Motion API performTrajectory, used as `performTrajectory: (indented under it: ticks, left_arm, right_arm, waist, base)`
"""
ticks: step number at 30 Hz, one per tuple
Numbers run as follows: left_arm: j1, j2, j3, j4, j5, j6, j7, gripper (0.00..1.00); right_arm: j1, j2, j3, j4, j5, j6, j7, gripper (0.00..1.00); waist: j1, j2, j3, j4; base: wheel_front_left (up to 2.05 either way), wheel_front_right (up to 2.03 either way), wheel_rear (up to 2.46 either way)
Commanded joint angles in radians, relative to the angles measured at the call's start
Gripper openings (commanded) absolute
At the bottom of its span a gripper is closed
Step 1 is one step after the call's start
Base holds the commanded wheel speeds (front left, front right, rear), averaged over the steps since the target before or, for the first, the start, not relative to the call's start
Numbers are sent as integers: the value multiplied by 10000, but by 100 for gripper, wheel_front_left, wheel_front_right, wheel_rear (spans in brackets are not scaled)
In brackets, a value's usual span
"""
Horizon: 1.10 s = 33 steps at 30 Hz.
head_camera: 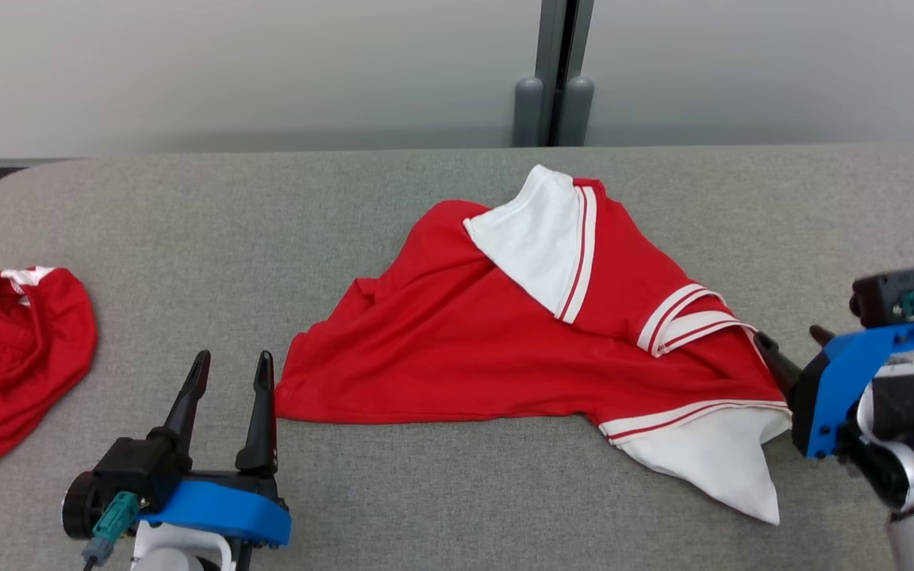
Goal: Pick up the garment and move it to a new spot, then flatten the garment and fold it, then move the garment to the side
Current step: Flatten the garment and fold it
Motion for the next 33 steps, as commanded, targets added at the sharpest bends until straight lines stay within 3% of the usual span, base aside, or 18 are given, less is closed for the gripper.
performTrajectory:
  ticks: [1, 8, 9, 10, 11, 14, 29, 31, 32, 33]
  left_arm:
    - [-242, 18, -34, -75, 48, -30, -42, 100]
    - [-852, -100, -169, -152, 122, -96, -36, 100]
    - [-975, -155, -213, -165, 110, -126, -36, 100]
    - [-1009, -171, -239, -163, 112, -134, -36, 100]
    - [-1044, -181, -254, -169, 107, -144, -36, 100]
    - [-1160, -205, -278, -219, 127, -166, -36, 100]
    - [-1328, -283, -302, -506, 300, -249, -36, 100]
    - [-1357, -296, -324, -528, 321, -237, -36, 100]
    - [-1361, -301, -332, -533, 318, -241, -36, 100]
    - [-1364, -308, -340, -531, 333, -246, -36, 100]
  right_arm:
    - [-435, -239, 137, 287, 28, 1, 242, 100]
    - [-2006, -1249, 1368, 2295, 387, 1, 659, 100]
    - [-2326, -1434, 1659, 2774, 647, 1, 622, 85]
    - [-2488, -1504, 1828, 2968, 773, 3, 587, 46]
    - [-2663, -1577, 1845, 3118, 821, 1, 435, 0]
    - [-3229, -1813, 1711, 3511, 583, 1, -457, 0]
    - [-5645, -1463, 872, 5215, -435, 1, -3921, 0]
    - [-5807, -1354, 757, 5506, -524, 1, -4278, 94]
    - [-5890, -1275, 729, 5623, -512, 1, -4475, 100]
    - [-5945, -1228, 739, 5773, -517, 1, -4638, 100]
  waist:
    - [0, 0, 374, 242]
    - [0, 0, 1307, 809]
    - [0, 0, 1447, 973]
    - [0, 0, 1501, 1040]
    - [0, 0, 1545, 1098]
    - [0, 0, 1652, 1249]
    - [0, 0, 1998, 1527]
    - [0, 0, 2039, 1539]
    - [0, 0, 2059, 1542]
    - [0, 0, 2066, 1545]
  base:
    - [0, 0, 0]
    - [0, 0, 0]
    - [0, 0, 0]
    - [0, 0, 0]
    - [0, 0, 0]
    - [0, 0, 0]
    - [0, 0, 0]
    - [0, 0, 0]
    - [0, 0, 0]
    - [0, 0, 0]
